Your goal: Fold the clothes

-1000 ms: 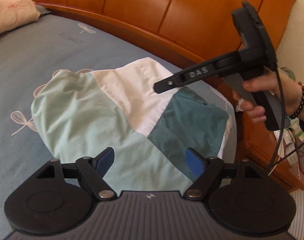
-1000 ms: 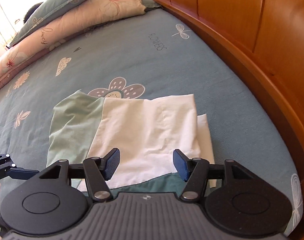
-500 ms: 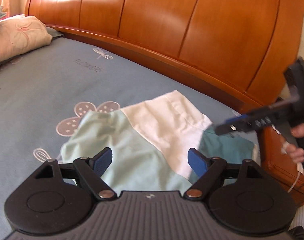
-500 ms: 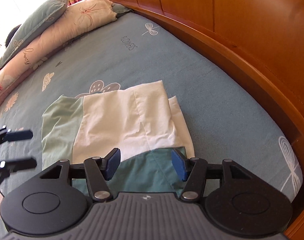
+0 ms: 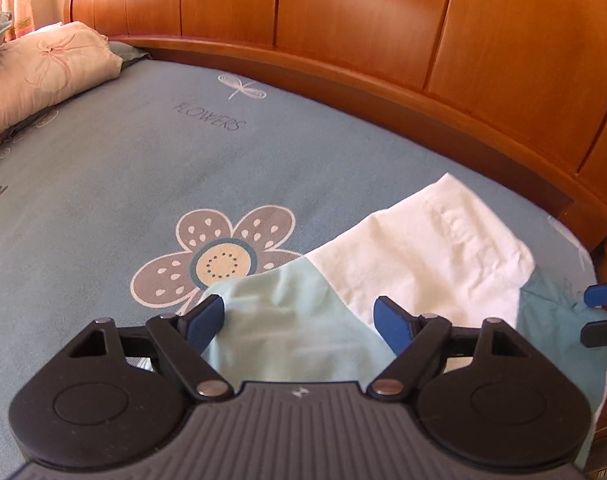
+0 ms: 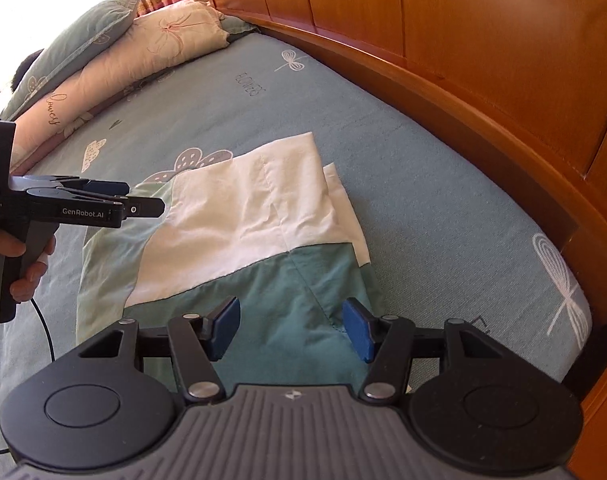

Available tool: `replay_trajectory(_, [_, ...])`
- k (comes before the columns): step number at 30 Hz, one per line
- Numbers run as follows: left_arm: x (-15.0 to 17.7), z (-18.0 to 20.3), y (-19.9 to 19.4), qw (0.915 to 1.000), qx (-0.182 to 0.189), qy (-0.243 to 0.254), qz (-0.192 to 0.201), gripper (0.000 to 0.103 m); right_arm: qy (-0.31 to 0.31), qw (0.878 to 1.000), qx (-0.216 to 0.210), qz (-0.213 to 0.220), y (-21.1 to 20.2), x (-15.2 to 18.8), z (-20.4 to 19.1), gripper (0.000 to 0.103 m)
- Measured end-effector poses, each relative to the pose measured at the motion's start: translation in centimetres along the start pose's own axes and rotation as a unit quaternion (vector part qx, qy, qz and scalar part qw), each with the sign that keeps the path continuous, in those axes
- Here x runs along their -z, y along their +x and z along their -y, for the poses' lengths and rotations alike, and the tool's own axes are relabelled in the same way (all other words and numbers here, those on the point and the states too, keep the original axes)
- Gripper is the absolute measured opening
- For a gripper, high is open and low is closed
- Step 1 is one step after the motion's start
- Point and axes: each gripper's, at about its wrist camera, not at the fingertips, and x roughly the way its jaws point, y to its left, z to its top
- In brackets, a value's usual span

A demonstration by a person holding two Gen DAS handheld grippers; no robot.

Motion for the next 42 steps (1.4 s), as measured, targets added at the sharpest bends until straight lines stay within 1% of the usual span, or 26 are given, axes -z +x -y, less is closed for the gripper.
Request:
replay_trajectory(1, [0.4, 0.6, -1.4, 0.9999, 0.011, 0.0, 0.006, 0.082, -0.013, 1.0, -0.005, 0.002, -0.5, 0.2, -0.3, 0.062])
replay_trajectory(3, [1.7, 2.3, -3.9, 0.9994, 0.031, 0.006, 0.01, 0.083, -0.046, 0.999, -0.017, -0.007, -0.8, 0.7, -1.2, 0.062])
replay_trajectory(4, [2.5, 3.1, -4.8, 0.999, 0.043, 0.007, 0.007, 0.083, -0.063, 0.998, -0.014, -0.017, -0.6, 1.1, -1.5, 0.062])
replay_trajectory(6, [4.7, 4.6, -5.4, 0.9973, 0.071, 0.012, -0.014, 0.083, -0.086, 0.996, 0.008, -0.039, 0.7, 2.2, -1.4, 0.062])
replay_trajectory(8, [6.8, 6.1, -4.7, 0.9952, 0.086, 0.02, -0.043, 0.083, -0.087, 0.995, 0.011, -0.055, 2.0, 3.0, -0.9, 0.062])
replay_trajectory(9, [7.7, 6.8, -4.0, 0.9948, 0.082, 0.024, -0.056, 0.083, -0.087, 0.995, 0.009, -0.054, 2.3, 3.3, -0.7, 0.062])
replay_trajectory(10, [8.4, 7.4, -3.3, 0.9953, 0.068, 0.037, -0.057, 0.084, -0.092, 0.994, 0.009, -0.055, 2.5, 3.4, -0.7, 0.062])
replay_trajectory(11, [8.8, 8.0, -2.7, 0.9957, 0.052, 0.056, -0.053, 0.088, -0.105, 0.993, 0.011, -0.058, 2.7, 3.4, -1.0, 0.062])
replay_trajectory(12, [9.1, 8.5, -2.1, 0.9953, 0.043, 0.071, -0.051, 0.097, -0.114, 0.992, 0.013, -0.059, 2.7, 3.4, -1.1, 0.062])
replay_trajectory(13, [9.0, 8.9, -1.7, 0.9947, 0.041, 0.079, -0.052, 0.1, -0.115, 0.991, 0.013, -0.061, 2.7, 3.4, -1.1, 0.062])
replay_trajectory(15, [8.3, 9.1, -1.4, 0.9944, 0.037, 0.084, -0.051, 0.1, -0.105, 0.992, 0.01, -0.066, 2.5, 3.4, -0.8, 0.062])
replay_trajectory(16, [7.8, 9.1, -1.7, 0.9945, 0.04, 0.082, -0.052, 0.099, -0.101, 0.992, 0.011, -0.07, 2.2, 3.3, -0.7, 0.062])
replay_trajectory(17, [7.6, 8.8, -2.2, 0.9947, 0.043, 0.078, -0.051, 0.095, -0.1, 0.992, 0.015, -0.071, 1.8, 3.2, -0.6, 0.062])
replay_trajectory(20, [8.0, 8.8, -4.6, 0.9941, 0.049, 0.084, -0.048, 0.095, -0.098, 0.993, 0.019, -0.065, 0.4, 3.0, -0.6, 0.062])
replay_trajectory(23, [9.5, 10.4, -7.1, 0.989, 0.076, 0.117, -0.048, 0.095, -0.09, 0.994, 0.017, -0.064, -0.3, 3.2, -0.1, 0.064])
replay_trajectory(25, [10.7, 11.7, -7.9, 0.9847, 0.1, 0.132, -0.055, 0.095, -0.083, 0.994, 0.017, -0.065, -0.2, 3.5, 0.1, 0.064])
replay_trajectory(27, [11.7, 12.5, -7.4, 0.9819, 0.118, 0.128, -0.074, 0.094, -0.079, 0.995, 0.019, -0.065, 0.1, 3.7, 0.2, 0.064])
replay_trajectory(28, [12.1, 12.7, -6.9, 0.9824, 0.115, 0.124, -0.079, 0.094, -0.078, 0.995, 0.021, -0.063, 0.3, 3.8, 0.2, 0.065])
replay_trajectory(30, [12.3, 12.9, -5.9, 0.9843, 0.109, 0.115, -0.077, 0.094, -0.075, 0.995, 0.021, -0.063, 0.5, 3.8, 0.2, 0.067])
replay_trajectory(32, [11.9, 12.8, -5.4, 0.9856, 0.116, 0.097, -0.077, 0.094, -0.073, 0.995, 0.022, -0.062, 0.7, 3.8, 0.2, 0.067])
replay_trajectory(34, [11.4, 12.4, -5.4, 0.9866, 0.124, 0.074, -0.076, 0.094, -0.071, 0.995, 0.023, -0.062, 0.7, 3.8, 0.2, 0.067])
replay_trajectory(36, [11.1, 12.0, -6.2, 0.9874, 0.127, 0.061, -0.072, 0.093, -0.066, 0.996, 0.025, -0.057, 0.3, 3.5, -0.1, 0.067])
replay_trajectory(39, [11.4, 11.3, -8.1, 0.9902, 0.111, 0.062, -0.059, 0.093, -0.064, 0.997, 0.02, -0.03, -0.8, 2.3, -0.6, 0.067])
replay_trajectory(41, [11.9, 10.7, -9.1, 0.9913, 0.097, 0.068, -0.056, 0.094, -0.073, 0.997, 0.012, -0.008, -0.9, 0.7, -1.2, 0.068])
replay_trajectory(42, [12.3, 10.5, -9.5, 0.9915, 0.09, 0.073, -0.059, 0.094, -0.08, 0.997, 0.01, 0.001, -0.4, -0.2, -1.6, 0.071])
